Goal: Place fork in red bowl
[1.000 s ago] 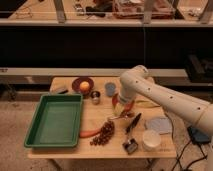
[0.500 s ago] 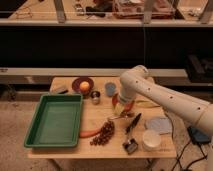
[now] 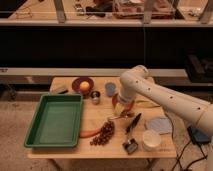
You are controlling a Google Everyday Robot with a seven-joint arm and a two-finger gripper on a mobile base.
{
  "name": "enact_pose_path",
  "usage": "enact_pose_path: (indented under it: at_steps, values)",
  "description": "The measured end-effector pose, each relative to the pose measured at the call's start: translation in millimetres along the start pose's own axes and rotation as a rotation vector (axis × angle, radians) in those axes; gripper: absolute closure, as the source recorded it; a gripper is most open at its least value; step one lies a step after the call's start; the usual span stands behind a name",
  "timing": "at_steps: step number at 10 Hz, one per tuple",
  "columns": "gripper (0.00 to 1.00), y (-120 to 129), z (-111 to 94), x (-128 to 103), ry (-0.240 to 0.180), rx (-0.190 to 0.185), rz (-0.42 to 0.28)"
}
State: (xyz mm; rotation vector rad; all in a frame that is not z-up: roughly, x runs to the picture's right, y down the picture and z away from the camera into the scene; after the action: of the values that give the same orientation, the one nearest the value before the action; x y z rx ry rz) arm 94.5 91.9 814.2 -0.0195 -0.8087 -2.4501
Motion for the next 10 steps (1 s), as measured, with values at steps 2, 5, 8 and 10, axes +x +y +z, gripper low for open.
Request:
enact_pose_path:
  at_steps: [2, 5, 8, 10]
  values:
    - [0.28, 8.5, -10.9, 2.2, 0.014, -0.004, 0.052]
    - [0.28, 26.2, -68.9, 11.8, 0.052, -0.018, 0.195]
    - [0.28, 29.6, -117.6, 7.4, 0.039, 0.019, 0.315]
    - [0.28, 29.1, -124.9, -4.6, 0.015, 0.046, 0.385]
